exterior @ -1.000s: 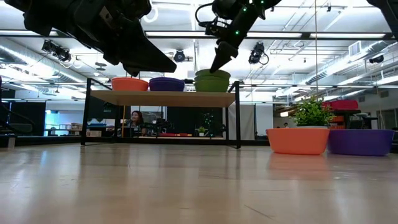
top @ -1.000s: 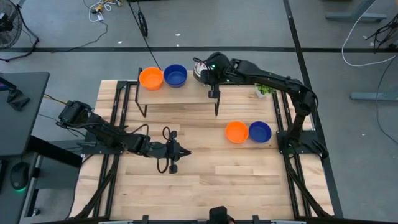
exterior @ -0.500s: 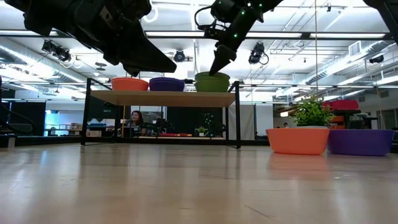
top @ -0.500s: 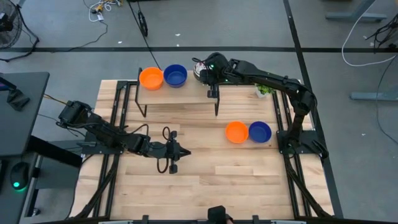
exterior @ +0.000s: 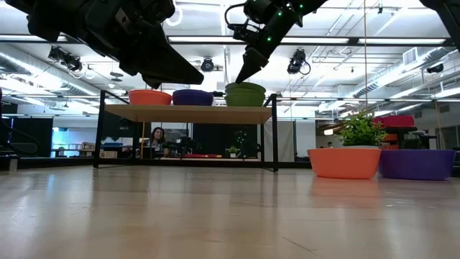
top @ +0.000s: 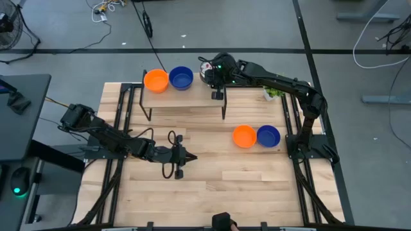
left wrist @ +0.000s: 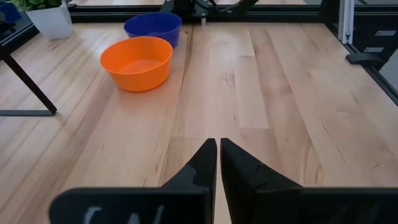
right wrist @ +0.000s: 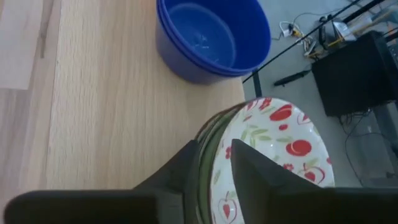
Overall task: Pick & Place Mini bowls
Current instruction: Stack the orange bowl on top of the other orange bowls on the shelf
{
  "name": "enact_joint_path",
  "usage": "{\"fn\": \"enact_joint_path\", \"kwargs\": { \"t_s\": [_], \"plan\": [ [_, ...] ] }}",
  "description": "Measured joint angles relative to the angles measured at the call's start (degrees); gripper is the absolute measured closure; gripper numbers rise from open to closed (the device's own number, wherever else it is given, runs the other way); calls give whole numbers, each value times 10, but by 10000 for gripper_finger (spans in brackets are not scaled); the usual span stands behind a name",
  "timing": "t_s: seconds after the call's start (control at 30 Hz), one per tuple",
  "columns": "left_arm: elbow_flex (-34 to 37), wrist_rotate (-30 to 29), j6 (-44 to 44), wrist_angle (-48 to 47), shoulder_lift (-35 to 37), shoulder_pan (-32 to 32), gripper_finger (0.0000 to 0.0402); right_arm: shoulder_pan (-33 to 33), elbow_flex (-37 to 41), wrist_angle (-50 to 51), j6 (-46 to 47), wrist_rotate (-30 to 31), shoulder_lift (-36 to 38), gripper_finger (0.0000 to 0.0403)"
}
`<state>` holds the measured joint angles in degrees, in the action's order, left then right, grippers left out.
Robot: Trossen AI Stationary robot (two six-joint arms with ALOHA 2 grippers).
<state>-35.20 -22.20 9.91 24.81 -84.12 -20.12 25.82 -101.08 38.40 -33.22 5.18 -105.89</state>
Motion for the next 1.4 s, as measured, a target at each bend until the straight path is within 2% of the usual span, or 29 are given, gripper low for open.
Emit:
{"fn": "enact_joint_path", "kwargs": {
  "t_s": [0.17,0.33,0.47,0.6,0.7,0.8,0.97,1.1,1.27,1.4],
  "plan": [
    [0,3,0,-3,0,-3,376,-2,1,-8,-2,-1,8,293],
    [0,18,0,-4,0,-4,376,-18,1,13,30,0,44,310],
    [0,19,0,-13,0,-4,376,-57,0,94,94,-1,81,335],
    [0,19,0,-24,0,-4,376,-128,35,193,144,-1,117,363],
    [0,19,0,-28,0,-4,376,-194,99,227,193,-2,156,383],
    [0,19,0,-28,0,-4,376,-259,186,219,246,-3,206,398],
    [0,19,-1,-27,0,-4,376,-338,353,152,347,5,289,392],
    [0,19,-1,-24,0,-3,376,-362,480,74,416,14,333,385],
    [0,14,-1,-24,0,-1,376,-363,598,-50,411,15,345,370],
    [0,12,-2,-24,0,1,376,-363,655,-143,390,43,342,334]
  ]
}}
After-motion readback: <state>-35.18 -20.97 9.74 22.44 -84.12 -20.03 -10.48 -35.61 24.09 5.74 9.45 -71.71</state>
